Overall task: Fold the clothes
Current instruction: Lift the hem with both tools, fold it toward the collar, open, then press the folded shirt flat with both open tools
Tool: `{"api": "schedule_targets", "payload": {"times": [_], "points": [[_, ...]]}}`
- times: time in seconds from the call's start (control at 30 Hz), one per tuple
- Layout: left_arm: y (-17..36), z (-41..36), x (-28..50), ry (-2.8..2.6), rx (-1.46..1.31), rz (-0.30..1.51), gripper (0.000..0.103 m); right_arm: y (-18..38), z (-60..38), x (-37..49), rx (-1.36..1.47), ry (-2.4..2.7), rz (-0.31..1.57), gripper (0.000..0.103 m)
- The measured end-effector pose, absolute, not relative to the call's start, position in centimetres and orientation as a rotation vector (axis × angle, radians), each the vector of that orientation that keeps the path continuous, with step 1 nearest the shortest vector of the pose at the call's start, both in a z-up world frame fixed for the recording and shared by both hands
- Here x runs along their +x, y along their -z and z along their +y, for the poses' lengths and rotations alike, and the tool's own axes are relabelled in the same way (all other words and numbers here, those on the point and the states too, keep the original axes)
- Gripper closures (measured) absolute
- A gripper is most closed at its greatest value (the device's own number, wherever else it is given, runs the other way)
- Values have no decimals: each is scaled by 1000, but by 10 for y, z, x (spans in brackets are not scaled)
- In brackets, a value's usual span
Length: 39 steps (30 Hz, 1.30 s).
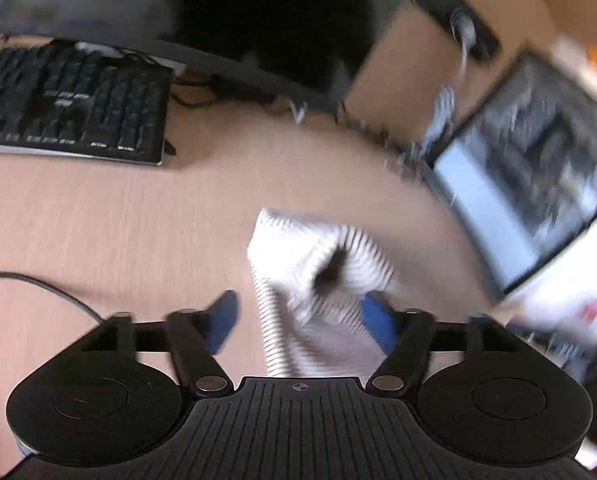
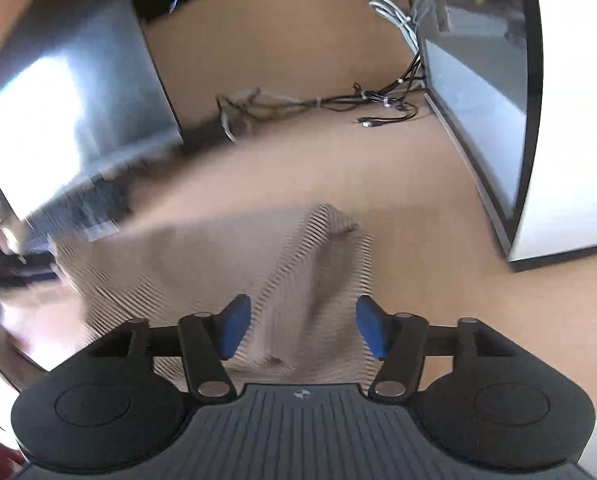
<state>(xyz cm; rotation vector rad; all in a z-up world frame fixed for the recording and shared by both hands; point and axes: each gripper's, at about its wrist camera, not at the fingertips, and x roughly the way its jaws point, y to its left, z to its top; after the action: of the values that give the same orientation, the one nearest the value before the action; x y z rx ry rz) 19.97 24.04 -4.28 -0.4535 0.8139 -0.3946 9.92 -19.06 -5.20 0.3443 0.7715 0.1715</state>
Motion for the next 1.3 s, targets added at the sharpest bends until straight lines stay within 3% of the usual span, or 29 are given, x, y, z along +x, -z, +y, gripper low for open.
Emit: {"api": "schedule_targets", "payload": {"times": [0.17,0.27,0.33,0.37,0.4,0.47,0.53,0.67,0.77,0.9,1.07,1.13,1.2,1.27,1.3], "points": [[28,243,215,298,-575,784,8,82,-172,128,376,-174,826,36],[43,224,233,265,-541,888,8,91,-156,133,317,-215,836,36],[58,206,243,243,-485,945,10,96,-145,133,266,-249,837,44],[63,199,246,232,-470,960,14,98,-139,133,240,-267,837,67],[64,193,247,225,-461,957,18,98,-135,135,217,-280,833,78],[64,181,249,214,-443,945,50,88,-142,142,213,-297,810,84],[50,171,246,215,-396,900,70,68,-155,143,219,-307,767,86],[19,157,216,307,-339,843,74,41,-184,129,219,-345,730,86],[26,150,192,300,-292,859,73,63,-184,119,203,-344,806,85],[69,148,182,231,-318,1009,70,103,-184,108,180,-291,861,79],[68,147,172,218,-289,994,60,101,-199,109,250,-291,869,65],[59,150,172,209,-270,976,57,94,-200,109,221,-288,856,55],[46,156,170,202,-275,935,50,86,-200,109,188,-274,830,29],[29,161,167,201,-293,882,36,75,-201,110,170,-261,793,25],[22,161,167,202,-299,860,34,71,-202,111,173,-257,777,24]]}}
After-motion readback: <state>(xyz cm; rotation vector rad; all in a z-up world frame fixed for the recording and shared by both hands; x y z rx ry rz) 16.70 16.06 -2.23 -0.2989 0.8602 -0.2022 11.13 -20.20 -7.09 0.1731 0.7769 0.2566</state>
